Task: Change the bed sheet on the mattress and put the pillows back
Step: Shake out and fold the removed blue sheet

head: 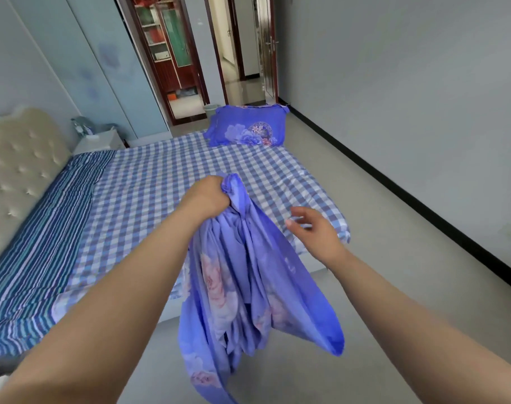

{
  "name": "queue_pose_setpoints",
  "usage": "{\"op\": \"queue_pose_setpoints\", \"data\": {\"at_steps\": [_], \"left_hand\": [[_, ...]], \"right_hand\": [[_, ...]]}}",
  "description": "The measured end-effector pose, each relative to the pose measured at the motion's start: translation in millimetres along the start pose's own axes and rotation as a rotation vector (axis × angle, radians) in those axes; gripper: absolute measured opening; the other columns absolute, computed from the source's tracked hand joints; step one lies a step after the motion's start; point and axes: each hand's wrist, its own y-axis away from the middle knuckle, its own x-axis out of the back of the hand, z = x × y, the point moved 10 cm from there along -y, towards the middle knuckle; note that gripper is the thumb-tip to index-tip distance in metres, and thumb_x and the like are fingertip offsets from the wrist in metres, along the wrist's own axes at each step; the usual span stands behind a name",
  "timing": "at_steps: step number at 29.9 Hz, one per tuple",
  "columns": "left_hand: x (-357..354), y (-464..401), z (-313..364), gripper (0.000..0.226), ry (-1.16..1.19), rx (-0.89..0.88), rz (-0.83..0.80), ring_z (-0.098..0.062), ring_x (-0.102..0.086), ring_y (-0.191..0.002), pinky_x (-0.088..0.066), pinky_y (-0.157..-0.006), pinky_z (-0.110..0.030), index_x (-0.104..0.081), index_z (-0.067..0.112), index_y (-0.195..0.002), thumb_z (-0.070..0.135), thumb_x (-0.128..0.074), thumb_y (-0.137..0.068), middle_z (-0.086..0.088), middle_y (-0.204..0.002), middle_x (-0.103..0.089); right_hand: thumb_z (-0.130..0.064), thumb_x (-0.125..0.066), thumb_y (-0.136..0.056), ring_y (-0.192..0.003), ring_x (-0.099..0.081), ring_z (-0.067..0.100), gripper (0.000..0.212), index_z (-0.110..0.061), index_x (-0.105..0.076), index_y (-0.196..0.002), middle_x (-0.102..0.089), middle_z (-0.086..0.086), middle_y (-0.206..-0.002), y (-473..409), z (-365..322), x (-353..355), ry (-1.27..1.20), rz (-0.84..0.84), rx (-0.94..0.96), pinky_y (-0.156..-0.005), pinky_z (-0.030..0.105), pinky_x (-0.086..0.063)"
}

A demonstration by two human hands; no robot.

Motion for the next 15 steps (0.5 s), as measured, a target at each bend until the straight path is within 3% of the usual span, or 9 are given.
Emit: {"op": "queue_pose_setpoints", "data": {"at_steps": [2,5,8,11,13,14,15], "left_hand": [[-9.1,6.4,13.2,0.015,-0.021,-0.038,-0.058,-0.030,-0.059,-0.091,-0.042,-0.071,-0.029,-0.060,0.012,-0.088,0.013,-0.045,-0.090,-0.011,-0.102,-0.064],[-19.3,15.0,21.6,0.020,0.033,-0.095,-0.136,-0.023,-0.058,-0.076,-0.043,-0.062,-0.028,-0.054,0.020,-0.069,0.012,-0.048,-0.086,-0.006,-0.085,-0.063],[-24.3,26.5,20.5,0.017,0.117,-0.123,-0.210,-0.019,-0.053,-0.066,-0.041,-0.058,-0.028,-0.054,0.013,-0.068,0.011,-0.052,-0.085,-0.006,-0.075,-0.060],[-23.1,35.4,22.1,0.013,0.171,-0.148,-0.229,-0.015,-0.053,-0.065,-0.042,-0.057,-0.025,-0.062,0.010,-0.075,0.017,-0.058,-0.085,-0.002,-0.074,-0.062],[-24.5,39.8,24.3,0.019,0.213,-0.161,-0.227,-0.012,-0.049,-0.060,-0.039,-0.054,-0.023,-0.057,0.011,-0.068,0.020,-0.060,-0.085,0.001,-0.067,-0.057],[-26.3,42.2,25.1,0.025,0.256,-0.160,-0.231,-0.009,-0.046,-0.056,-0.036,-0.052,-0.022,-0.052,0.014,-0.063,0.020,-0.062,-0.084,0.004,-0.062,-0.053],[-28.4,44.9,25.7,0.029,0.316,-0.155,-0.244,-0.006,-0.044,-0.052,-0.035,-0.050,-0.019,-0.049,0.017,-0.059,0.020,-0.065,-0.083,0.008,-0.057,-0.050]], "right_hand": [[-0.032,-0.069,-0.084,-0.117,-0.049,0.003,0.057,-0.022,-0.047,-0.135,-0.048,-0.012,-0.133,4.7,-67.5,-21.9,-0.033,-0.128,0.161,-0.095,0.016,-0.036],[-0.024,-0.074,-0.081,-0.126,-0.043,0.007,0.085,-0.030,-0.022,-0.148,-0.038,-0.009,-0.145,11.0,-103.3,-49.5,0.059,-0.377,0.234,-0.102,0.021,-0.038],[-0.017,-0.070,-0.083,-0.108,-0.057,0.017,0.090,-0.038,-0.013,-0.149,-0.052,0.000,-0.132,18.2,-109.2,-59.4,0.224,-0.461,0.290,-0.094,0.032,-0.050],[-0.030,-0.074,-0.081,-0.105,-0.058,0.006,0.074,-0.026,-0.032,-0.142,-0.054,-0.010,-0.122,18.6,-105.9,-56.1,0.031,-0.363,0.181,-0.091,0.020,-0.047],[-0.031,-0.072,-0.082,-0.093,-0.060,0.006,0.038,-0.018,-0.055,-0.114,-0.062,-0.007,-0.104,14.5,-102.9,-52.8,-0.008,-0.255,0.140,-0.082,0.020,-0.047],[-0.027,-0.069,-0.085,-0.081,-0.059,0.008,0.017,-0.017,-0.058,-0.094,-0.063,-0.005,-0.089,13.3,-105.6,-47.7,0.037,-0.181,0.159,-0.075,0.021,-0.047],[-0.022,-0.065,-0.088,-0.072,-0.057,0.011,0.012,-0.016,-0.057,-0.081,-0.061,-0.002,-0.078,11.2,-105.9,-41.2,0.049,-0.109,0.171,-0.070,0.024,-0.046]]}}
